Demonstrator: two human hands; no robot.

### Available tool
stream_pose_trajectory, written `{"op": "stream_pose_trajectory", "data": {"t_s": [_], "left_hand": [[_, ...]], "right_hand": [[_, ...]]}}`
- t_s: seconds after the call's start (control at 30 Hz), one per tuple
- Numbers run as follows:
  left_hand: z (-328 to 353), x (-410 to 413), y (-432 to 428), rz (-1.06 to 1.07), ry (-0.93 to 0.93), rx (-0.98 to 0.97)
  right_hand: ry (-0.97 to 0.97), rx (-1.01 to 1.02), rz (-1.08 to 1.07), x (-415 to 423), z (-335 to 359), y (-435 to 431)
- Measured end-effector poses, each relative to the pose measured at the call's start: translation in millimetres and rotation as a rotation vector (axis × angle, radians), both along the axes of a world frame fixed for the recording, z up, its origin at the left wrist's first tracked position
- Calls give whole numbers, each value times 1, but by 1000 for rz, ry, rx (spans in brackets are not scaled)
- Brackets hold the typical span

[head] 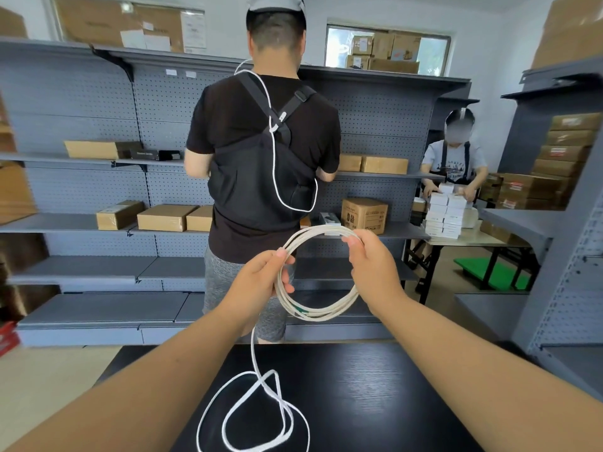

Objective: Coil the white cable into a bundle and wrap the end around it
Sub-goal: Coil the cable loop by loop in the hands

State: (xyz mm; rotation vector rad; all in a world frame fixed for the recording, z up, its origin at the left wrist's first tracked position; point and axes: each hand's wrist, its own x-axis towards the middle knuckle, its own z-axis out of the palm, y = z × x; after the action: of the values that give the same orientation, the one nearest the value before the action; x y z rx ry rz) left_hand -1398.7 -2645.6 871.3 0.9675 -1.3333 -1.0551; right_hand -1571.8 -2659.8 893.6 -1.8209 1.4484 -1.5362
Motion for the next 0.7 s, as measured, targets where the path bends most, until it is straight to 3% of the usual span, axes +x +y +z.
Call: {"op": "stream_pose_trajectory", "data": {"t_s": [0.13, 0.27, 0.4, 0.7], "left_hand": [[3, -4, -4, 119, -93, -76], [9, -7, -7, 309, -190, -218], [12, -8, -6, 432, -289, -300], [22, -8, 2, 341, -608, -429]], "right_hand": [[-135, 58, 29, 2, -7, 2], [-118, 141, 108, 4, -9, 8], [-11, 166, 170, 2, -8, 9], [358, 100, 278, 2, 11, 11]]}}
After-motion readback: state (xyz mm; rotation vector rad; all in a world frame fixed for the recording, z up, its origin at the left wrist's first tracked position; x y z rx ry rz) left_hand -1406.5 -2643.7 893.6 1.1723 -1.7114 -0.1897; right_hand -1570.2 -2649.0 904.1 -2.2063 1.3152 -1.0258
